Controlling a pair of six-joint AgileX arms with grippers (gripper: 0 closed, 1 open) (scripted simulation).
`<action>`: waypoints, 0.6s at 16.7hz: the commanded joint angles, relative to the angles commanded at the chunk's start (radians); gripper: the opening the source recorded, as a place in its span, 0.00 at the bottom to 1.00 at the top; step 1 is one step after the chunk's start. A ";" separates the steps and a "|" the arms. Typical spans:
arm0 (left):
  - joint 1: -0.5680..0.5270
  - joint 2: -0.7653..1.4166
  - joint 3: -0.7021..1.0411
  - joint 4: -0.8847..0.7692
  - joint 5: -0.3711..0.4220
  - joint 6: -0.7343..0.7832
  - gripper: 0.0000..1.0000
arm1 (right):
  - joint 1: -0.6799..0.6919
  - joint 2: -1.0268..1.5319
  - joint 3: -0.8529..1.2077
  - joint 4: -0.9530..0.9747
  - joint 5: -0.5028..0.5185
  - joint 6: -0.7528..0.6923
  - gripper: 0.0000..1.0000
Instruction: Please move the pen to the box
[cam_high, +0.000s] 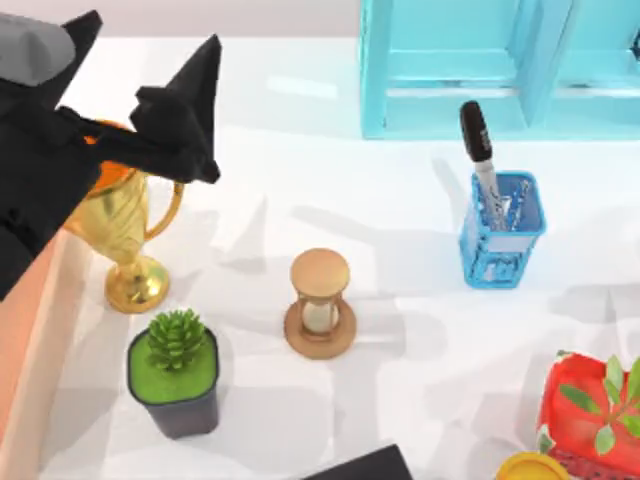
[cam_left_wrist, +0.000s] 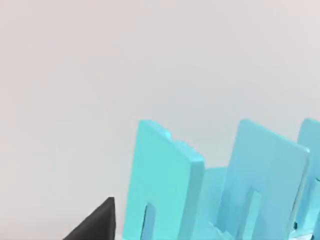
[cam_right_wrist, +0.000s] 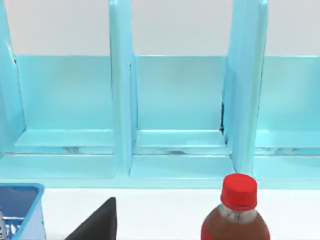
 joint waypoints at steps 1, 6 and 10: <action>-0.033 0.123 0.038 0.051 0.001 -0.014 1.00 | 0.000 0.000 0.000 0.000 0.000 0.000 1.00; -0.174 0.647 0.177 0.306 -0.004 -0.135 1.00 | 0.000 0.000 0.000 0.000 0.000 0.000 1.00; -0.276 0.946 0.254 0.476 -0.031 -0.288 1.00 | 0.000 0.000 0.000 0.000 0.000 0.000 1.00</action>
